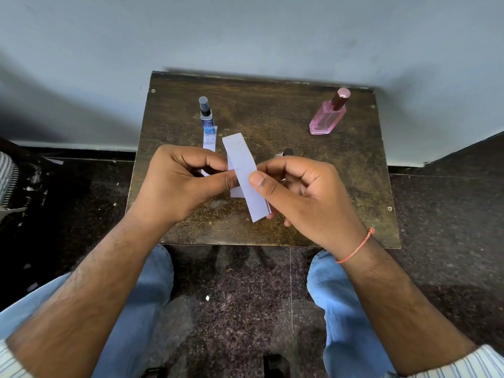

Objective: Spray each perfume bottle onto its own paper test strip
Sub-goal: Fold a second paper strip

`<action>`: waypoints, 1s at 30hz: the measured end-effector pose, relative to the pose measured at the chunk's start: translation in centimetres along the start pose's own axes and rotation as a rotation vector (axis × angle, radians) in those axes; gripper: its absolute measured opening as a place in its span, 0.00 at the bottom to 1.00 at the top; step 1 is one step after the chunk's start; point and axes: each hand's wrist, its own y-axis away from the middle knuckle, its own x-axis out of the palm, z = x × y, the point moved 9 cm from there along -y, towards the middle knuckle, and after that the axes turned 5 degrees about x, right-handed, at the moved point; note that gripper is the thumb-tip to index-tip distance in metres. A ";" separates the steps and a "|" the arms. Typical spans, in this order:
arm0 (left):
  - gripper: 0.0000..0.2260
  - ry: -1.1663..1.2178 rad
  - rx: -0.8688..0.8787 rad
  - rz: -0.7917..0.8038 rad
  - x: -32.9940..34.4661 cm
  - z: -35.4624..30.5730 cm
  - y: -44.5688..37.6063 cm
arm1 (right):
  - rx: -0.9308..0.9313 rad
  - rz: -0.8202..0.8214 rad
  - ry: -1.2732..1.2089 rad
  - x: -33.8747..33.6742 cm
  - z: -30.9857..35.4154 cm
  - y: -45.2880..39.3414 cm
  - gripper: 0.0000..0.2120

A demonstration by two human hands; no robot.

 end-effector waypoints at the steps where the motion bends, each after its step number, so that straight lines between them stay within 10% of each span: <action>1: 0.07 -0.008 0.004 0.003 0.1 -0.1 0.0 | 0.001 0.008 -0.002 0.0 -0.1 0.0 0.05; 30: 0.07 -0.180 0.036 0.023 -0.3 0.1 -0.1 | 0.238 0.261 -0.224 0.8 -1.7 0.3 0.08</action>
